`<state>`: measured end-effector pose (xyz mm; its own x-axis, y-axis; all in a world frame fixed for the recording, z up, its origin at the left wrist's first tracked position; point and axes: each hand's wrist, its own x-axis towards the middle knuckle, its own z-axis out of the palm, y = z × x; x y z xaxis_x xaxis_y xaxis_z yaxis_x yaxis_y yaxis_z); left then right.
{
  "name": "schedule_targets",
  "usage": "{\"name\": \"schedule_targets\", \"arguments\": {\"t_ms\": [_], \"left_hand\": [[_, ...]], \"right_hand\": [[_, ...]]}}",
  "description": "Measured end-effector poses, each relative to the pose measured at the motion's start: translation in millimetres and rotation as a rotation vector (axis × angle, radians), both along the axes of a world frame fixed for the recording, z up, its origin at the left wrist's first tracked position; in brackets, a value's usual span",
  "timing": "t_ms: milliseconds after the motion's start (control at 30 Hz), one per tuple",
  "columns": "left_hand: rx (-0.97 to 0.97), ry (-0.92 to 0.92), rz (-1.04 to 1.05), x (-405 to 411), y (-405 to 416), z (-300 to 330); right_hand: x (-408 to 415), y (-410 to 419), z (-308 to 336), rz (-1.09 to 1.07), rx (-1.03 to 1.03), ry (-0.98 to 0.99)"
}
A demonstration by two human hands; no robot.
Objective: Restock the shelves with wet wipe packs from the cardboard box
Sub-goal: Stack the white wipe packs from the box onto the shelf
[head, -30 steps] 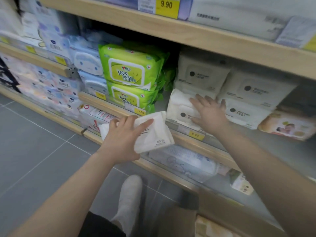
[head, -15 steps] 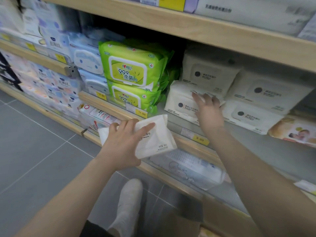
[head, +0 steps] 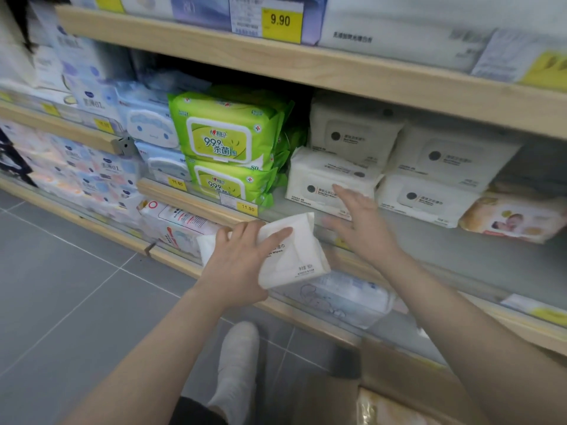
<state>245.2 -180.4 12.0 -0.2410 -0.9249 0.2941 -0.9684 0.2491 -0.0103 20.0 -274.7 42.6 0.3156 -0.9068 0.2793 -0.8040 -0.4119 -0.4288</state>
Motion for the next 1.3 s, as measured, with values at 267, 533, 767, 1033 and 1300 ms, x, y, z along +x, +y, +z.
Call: {"name": "schedule_targets", "arguments": {"t_ms": [267,533,767,1033,1300], "left_hand": [[-0.032,0.051,-0.191,-60.5,16.4,19.0],[-0.103,0.284,-0.179,-95.3,13.7,32.3],[0.583,1.301,-0.134,-113.3,3.2,42.9],[0.492,1.415,-0.117,-135.0,-12.5,38.6],[0.381,1.314,-0.12,-168.1,-78.7,44.1]], "right_hand": [[-40.5,60.5,1.9,-0.009,0.774,-0.575],[-74.8,96.2,19.0,-0.134,0.609,-1.099],[-123.2,99.7,41.3,-0.136,0.496,-1.212],[-136.4,89.3,24.4,-0.13,0.451,-0.921],[-163.3,42.3,37.4,-0.206,0.079,-0.705]]}}
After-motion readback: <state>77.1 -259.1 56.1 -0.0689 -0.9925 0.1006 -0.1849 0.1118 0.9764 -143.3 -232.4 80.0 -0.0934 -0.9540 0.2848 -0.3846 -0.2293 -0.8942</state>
